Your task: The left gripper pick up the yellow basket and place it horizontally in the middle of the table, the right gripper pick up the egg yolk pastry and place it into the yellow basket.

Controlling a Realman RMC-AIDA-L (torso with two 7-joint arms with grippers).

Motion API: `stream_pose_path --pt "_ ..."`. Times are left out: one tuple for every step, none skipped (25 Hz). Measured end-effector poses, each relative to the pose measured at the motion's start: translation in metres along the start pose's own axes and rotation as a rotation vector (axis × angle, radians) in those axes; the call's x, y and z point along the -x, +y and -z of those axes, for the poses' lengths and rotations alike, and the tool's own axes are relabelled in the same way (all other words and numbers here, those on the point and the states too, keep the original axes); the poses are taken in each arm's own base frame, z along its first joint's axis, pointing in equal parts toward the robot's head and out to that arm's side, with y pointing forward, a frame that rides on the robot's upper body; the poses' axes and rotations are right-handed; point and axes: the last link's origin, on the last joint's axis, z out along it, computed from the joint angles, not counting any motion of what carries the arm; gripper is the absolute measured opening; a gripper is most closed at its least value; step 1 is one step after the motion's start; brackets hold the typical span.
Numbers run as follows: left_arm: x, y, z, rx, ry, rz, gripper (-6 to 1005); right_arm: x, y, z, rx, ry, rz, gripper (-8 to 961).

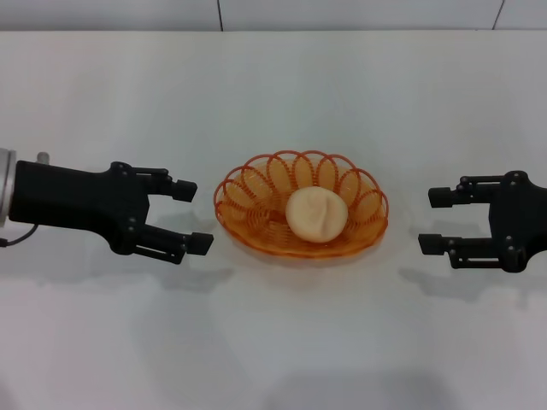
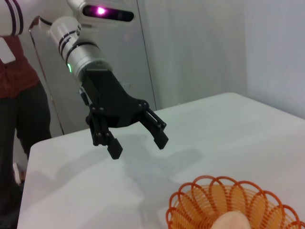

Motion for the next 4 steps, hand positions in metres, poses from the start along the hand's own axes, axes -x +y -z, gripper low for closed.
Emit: stream_pose_path --pt "0.0000 0.0001 -0.0001 0.000 0.000 0.000 888 0.0003 0.0000 -0.0001 0.000 0.001 0.001 648" --pt "0.0000 0.0002 -0.0003 0.001 0.000 0.000 888 0.0007 0.0001 -0.0003 0.001 0.001 0.003 648" --pt "0.0001 0.0002 -0.0003 0.001 0.000 0.000 888 0.0009 0.0002 -0.0003 0.001 0.001 0.003 648" --pt "0.0001 0.0003 -0.0004 0.001 0.000 0.000 888 0.0010 0.0004 -0.0005 0.003 0.001 0.003 648"
